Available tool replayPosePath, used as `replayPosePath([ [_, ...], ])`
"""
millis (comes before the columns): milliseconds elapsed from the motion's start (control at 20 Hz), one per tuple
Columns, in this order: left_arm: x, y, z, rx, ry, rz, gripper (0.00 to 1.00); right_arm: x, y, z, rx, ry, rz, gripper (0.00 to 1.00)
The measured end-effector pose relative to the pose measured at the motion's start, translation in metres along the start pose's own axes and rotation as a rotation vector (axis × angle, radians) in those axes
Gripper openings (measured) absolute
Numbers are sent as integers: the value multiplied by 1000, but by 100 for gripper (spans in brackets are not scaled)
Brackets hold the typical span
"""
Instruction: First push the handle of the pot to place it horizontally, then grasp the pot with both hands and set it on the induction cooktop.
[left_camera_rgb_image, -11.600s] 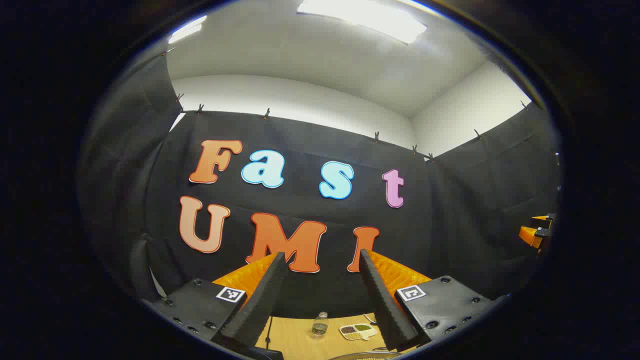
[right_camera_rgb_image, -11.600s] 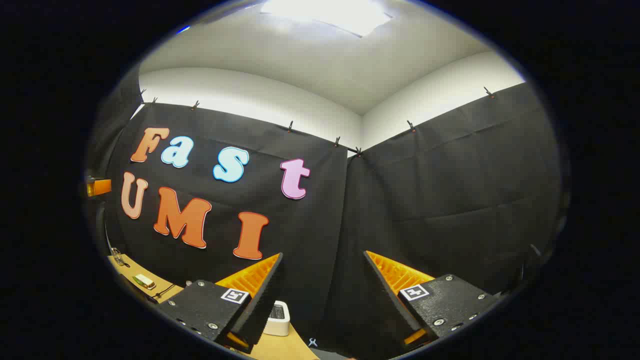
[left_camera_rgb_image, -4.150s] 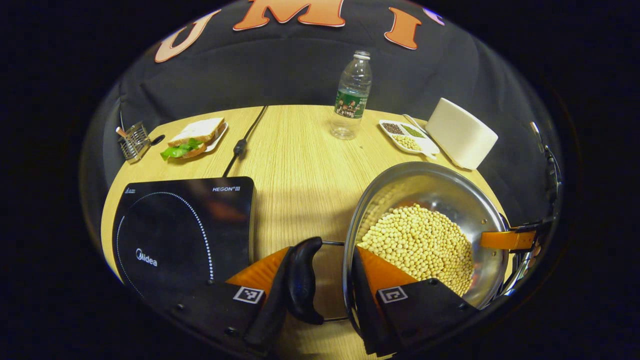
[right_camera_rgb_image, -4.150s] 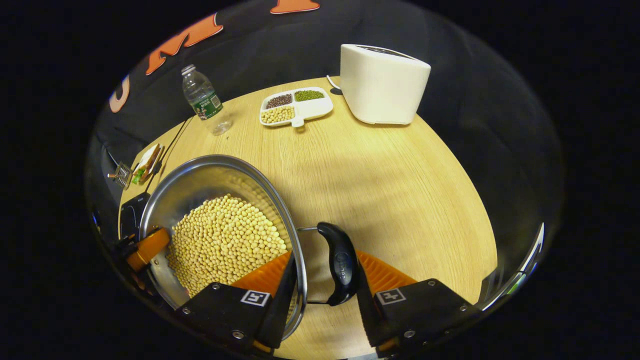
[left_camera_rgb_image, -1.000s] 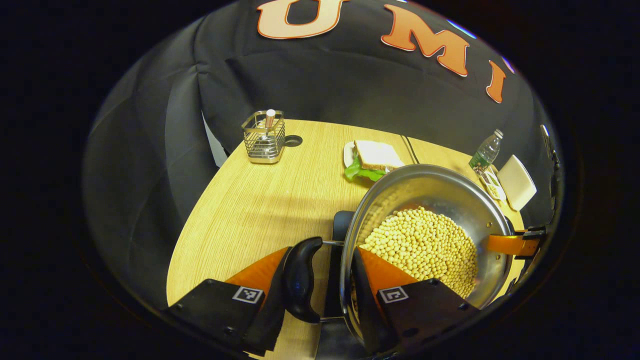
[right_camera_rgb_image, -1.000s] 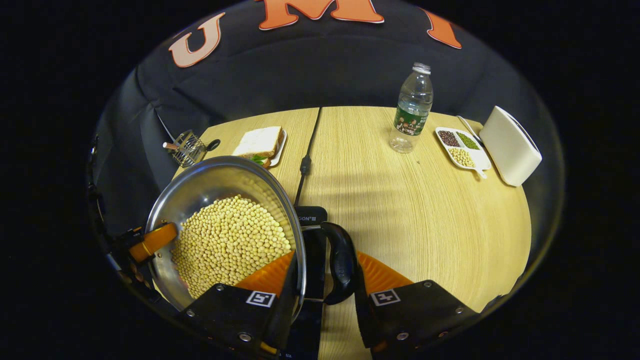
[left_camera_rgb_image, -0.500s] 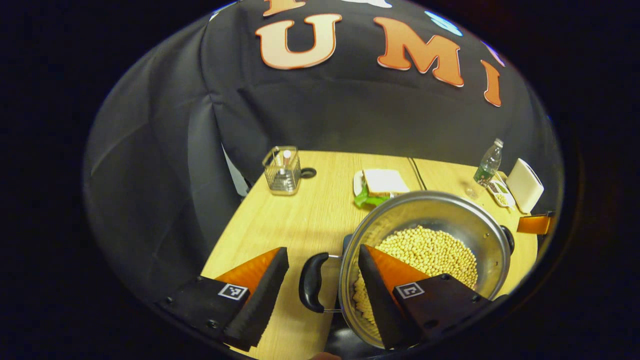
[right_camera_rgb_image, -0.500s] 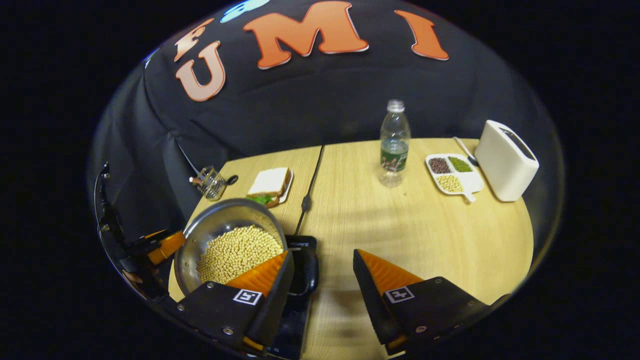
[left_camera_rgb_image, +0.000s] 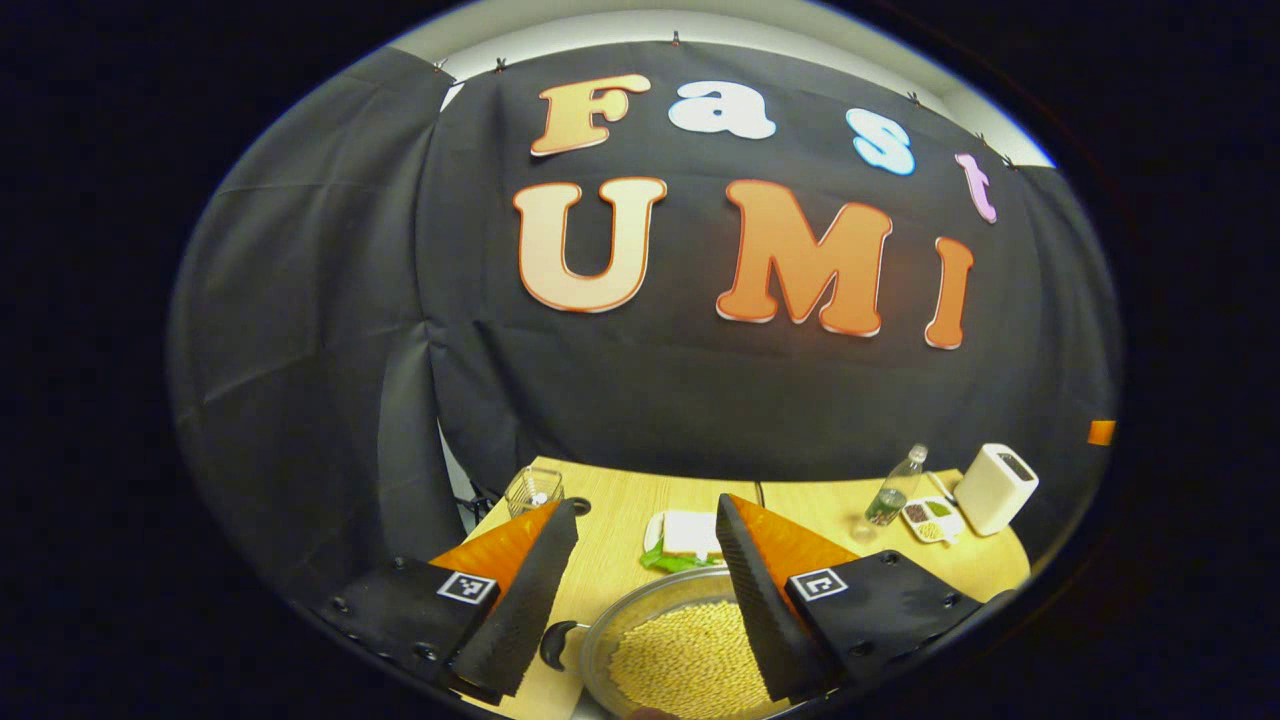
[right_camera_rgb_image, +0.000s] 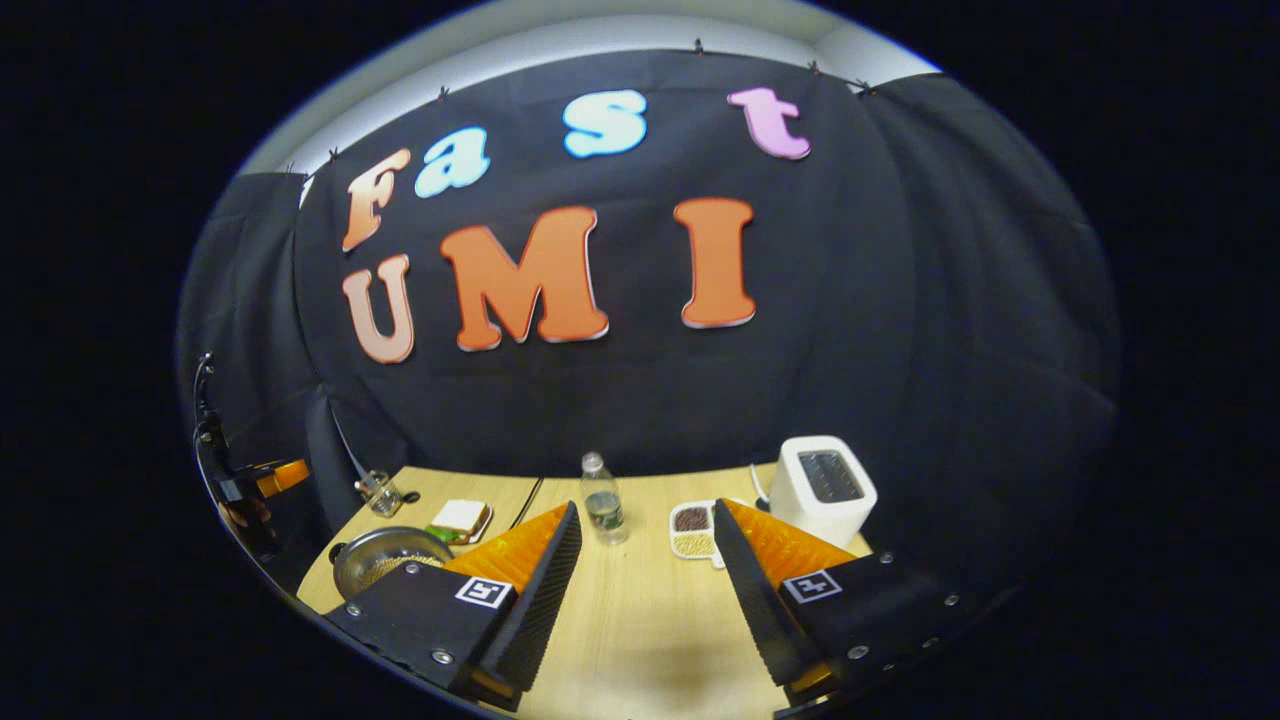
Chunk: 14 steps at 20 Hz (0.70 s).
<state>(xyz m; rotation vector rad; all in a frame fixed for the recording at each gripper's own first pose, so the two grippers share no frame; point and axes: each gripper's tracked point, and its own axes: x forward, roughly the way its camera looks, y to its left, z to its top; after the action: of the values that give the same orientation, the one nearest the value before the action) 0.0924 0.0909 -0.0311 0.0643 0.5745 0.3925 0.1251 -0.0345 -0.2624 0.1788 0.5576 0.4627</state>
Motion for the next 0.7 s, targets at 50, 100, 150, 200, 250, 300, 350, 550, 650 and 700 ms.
replayPosePath([
  [50, -6, -11, 20, -19, -34, -5, 92, -13, -16, 21, -7, -44, -1, 84],
  [100, -12, -21, 42, -38, -72, -7, 92, -26, -34, 40, -18, -79, -2, 86],
  [150, -22, -33, 65, -58, -112, -13, 91, -37, -48, 55, -37, -102, -8, 86],
  [200, -31, -48, 87, -81, -145, -34, 91, -50, -62, 69, -57, -125, -19, 87],
  [250, -44, -59, 104, -97, -176, -46, 92, -56, -68, 78, -77, -150, -25, 88],
  [300, -56, -70, 123, -110, -208, -60, 94, -63, -70, 87, -97, -174, -26, 89],
  [350, -67, -82, 142, -116, -241, -72, 96, -70, -74, 100, -123, -199, -27, 94],
  [550, -109, -116, 206, -114, -373, -114, 97, -98, -71, 161, -229, -322, -19, 91],
  [650, -124, -130, 231, -95, -413, -116, 98, -112, -66, 187, -244, -373, -15, 93],
  [700, -129, -136, 240, -89, -430, -119, 97, -118, -64, 202, -234, -397, -13, 90],
])
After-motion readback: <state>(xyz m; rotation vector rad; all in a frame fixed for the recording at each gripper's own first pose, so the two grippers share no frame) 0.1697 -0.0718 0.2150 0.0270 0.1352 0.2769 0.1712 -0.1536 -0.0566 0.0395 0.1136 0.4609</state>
